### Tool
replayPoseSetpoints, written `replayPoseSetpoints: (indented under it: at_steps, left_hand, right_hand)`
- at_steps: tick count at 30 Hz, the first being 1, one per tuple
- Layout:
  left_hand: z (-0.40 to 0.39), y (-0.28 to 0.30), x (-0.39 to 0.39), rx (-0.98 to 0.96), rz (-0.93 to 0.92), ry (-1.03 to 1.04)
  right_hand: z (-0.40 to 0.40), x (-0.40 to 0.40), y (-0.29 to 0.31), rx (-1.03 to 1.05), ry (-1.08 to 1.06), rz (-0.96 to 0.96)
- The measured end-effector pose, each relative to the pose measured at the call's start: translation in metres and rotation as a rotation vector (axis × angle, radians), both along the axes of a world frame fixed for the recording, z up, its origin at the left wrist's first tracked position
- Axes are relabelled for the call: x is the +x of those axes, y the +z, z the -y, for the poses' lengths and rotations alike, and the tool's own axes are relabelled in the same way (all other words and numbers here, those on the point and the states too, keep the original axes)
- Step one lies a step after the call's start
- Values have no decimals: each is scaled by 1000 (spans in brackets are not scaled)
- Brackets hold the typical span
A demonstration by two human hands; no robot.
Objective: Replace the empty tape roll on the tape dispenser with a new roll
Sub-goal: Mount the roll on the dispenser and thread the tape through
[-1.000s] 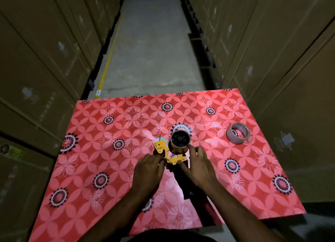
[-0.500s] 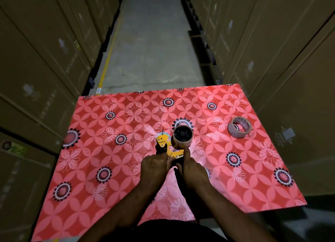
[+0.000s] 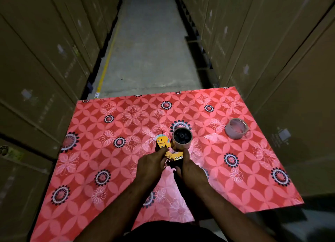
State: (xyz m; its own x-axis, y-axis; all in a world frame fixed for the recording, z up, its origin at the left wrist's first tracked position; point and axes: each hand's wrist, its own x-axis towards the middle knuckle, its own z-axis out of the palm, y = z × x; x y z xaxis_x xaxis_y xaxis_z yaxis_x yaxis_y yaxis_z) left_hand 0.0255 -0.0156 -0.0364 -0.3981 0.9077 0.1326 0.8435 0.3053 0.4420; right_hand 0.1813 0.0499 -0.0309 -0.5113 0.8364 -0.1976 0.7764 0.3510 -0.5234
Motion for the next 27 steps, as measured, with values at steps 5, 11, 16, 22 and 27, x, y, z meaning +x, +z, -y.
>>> replayPoseSetpoints:
  at_steps: [5,11,16,22,27]
  left_hand:
    - [-12,-3,-3,-14,-33,-23]
    - [-14,-1,0,-25,52,66]
    - [7,-6,-7,-10,47,71]
    - [28,-10,-26,-75,-119,33]
    - [46,-3,-37,-68,-138,27]
  right_hand:
    - [-1,-1,-7,10,0,31]
    - [-1,-1,-5,76,3,86]
    - [-7,6,-12,155,-17,117]
    - [-21,15,-9,138,51,163]
    - [-25,23,-6,175,81,166]
